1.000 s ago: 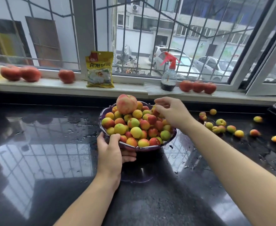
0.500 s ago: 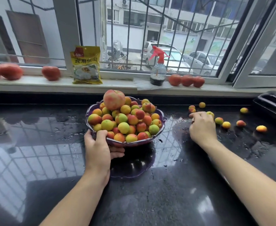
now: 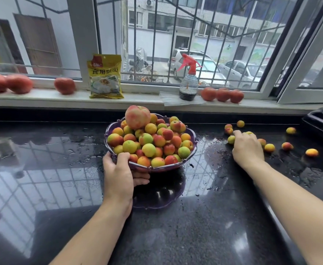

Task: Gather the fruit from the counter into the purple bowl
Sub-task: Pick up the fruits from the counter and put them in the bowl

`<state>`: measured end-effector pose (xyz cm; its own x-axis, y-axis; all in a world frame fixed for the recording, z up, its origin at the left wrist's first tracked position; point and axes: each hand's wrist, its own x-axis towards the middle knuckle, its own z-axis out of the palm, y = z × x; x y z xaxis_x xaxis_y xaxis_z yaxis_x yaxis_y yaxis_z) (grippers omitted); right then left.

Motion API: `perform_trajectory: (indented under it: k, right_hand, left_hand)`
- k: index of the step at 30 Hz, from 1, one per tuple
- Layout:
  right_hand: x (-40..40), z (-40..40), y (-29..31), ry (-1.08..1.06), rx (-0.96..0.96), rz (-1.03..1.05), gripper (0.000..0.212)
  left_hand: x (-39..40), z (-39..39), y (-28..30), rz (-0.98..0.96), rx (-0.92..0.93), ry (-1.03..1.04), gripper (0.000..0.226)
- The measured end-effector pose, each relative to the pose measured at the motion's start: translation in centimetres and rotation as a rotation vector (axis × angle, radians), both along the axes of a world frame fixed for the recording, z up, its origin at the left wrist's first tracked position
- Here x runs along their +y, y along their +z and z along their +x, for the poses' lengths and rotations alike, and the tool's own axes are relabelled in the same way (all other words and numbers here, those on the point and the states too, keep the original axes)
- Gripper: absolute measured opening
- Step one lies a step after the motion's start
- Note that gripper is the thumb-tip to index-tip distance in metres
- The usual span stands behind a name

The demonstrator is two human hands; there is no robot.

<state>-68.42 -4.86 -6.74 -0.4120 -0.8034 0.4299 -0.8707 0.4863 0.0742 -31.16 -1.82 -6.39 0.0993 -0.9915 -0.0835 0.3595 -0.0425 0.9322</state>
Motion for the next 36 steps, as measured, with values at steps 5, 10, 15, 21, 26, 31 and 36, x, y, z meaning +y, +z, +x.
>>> perform_trajectory:
  k: [5,10,15,21,26,31,36]
  right_hand:
    - [0.9,0.7,-0.8,-0.119,-0.212,0.010,0.026]
    - [2.1,3.1,0.6,-0.034,-0.379,-0.175,0.028]
    - [1.9,12.1,6.3,0.567,-0.927,-0.465,0.026]
    - [0.6,15.2,5.2,0.612,-0.988,-0.403,0.015]
    - [0.6,9.9,1.8,0.182,-0.886,-0.569,0.016]
    - [-1.5,6.9,-0.5,-0.008,-0.657,-0.299,0.034]
    - [-3.6,3.9,-1.0,-0.108,-0.410,-0.188,0.060]
  left_hand:
    - [0.1,0.0,0.1,-0.001,0.013,-0.006,0.031]
    - [0.3,0.0,0.4,-0.001,0.008,-0.002,0.029]
    - [0.5,0.0,0.6,-0.006,0.012,-0.012,0.027]
    - [0.7,0.3,0.8,-0.003,0.029,-0.028,0.026]
    - [0.4,0.0,0.5,-0.003,0.000,-0.003,0.028]
    - [0.5,0.0,0.5,0.006,-0.008,0.000,0.029]
    - [0.5,0.0,0.4,0.011,0.004,0.002,0.026]
